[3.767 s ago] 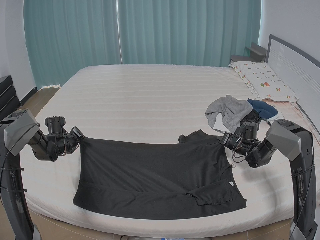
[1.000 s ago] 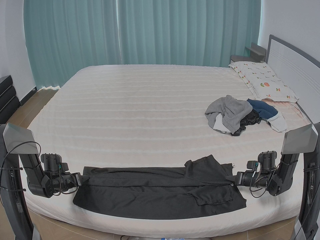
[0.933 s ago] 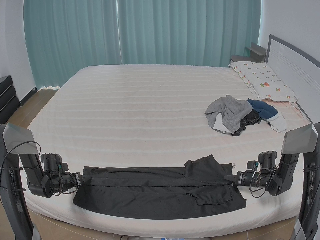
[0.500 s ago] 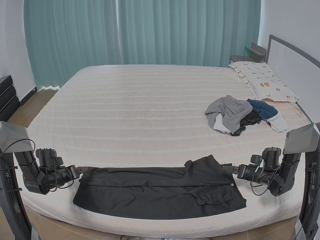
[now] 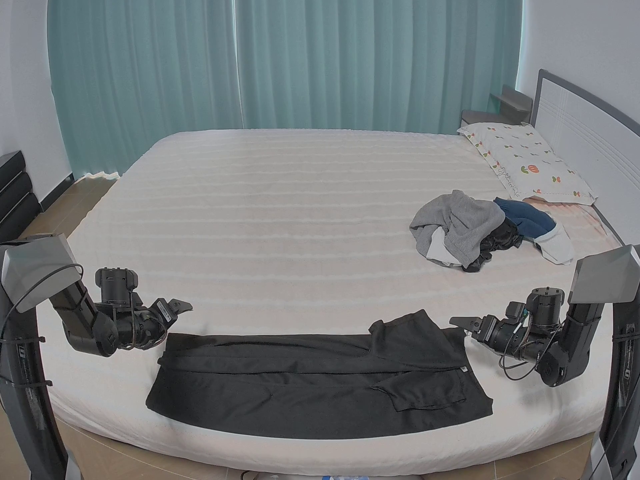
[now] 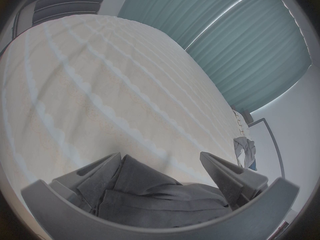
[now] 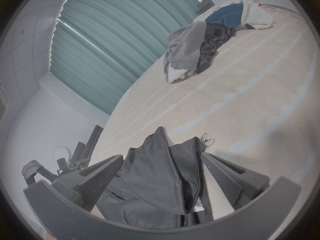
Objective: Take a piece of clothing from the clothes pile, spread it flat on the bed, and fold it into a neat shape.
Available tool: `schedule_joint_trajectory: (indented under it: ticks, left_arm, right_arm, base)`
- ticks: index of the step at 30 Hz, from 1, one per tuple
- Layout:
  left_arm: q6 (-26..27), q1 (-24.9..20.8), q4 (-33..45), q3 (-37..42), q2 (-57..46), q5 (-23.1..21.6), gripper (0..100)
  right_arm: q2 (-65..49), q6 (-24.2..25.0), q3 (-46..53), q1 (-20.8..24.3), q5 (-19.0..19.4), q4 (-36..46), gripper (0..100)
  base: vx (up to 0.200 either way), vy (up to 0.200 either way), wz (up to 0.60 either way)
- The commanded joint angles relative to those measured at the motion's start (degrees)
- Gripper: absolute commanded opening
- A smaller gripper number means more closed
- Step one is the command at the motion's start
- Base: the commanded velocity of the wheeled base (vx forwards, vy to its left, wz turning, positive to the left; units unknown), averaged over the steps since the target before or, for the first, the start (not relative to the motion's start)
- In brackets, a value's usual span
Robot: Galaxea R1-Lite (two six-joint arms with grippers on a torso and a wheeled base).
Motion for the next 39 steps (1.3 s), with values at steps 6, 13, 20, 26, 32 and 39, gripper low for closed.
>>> schedule_joint_trajectory:
  ticks: [6,13,20,26,32,39]
  left_arm:
    - [3.66,-1.14,-0.10,-0.26,2.50,2.84,100]
    - [5.07,-1.58,-0.10,-0.26,3.29,5.04,0]
    - [4.36,-1.14,-0.01,0.01,3.20,5.56,0]
    - [1.11,-0.79,-0.10,0.27,3.11,7.32,0]
    - [-0.21,-0.79,-0.62,0.27,3.02,7.41,0]
    - [-0.30,-0.79,-0.80,0.45,3.11,7.41,0]
  right_arm:
    - [0.52,0.07,-0.14,-0.01,0.01,-0.02,100]
    - [1.22,0.16,-1.37,0.08,0.01,0.07,100]
    - [2.19,0.42,-2.42,0.43,-0.07,1.56,100]
    - [3.16,0.51,-5.32,1.05,-0.16,4.11,100]
    - [3.95,0.51,-7.43,1.75,-0.25,5.25,100]
    - [4.39,0.60,-9.89,2.01,-0.25,9.03,100]
  base:
    - [0.000,0.000,0.00]
    - [0.000,0.000,0.00]
    - [0.000,0.000,0.00]
    - [0.000,0.000,0.00]
    - [0.000,0.000,0.00]
    - [0.000,0.000,0.00]
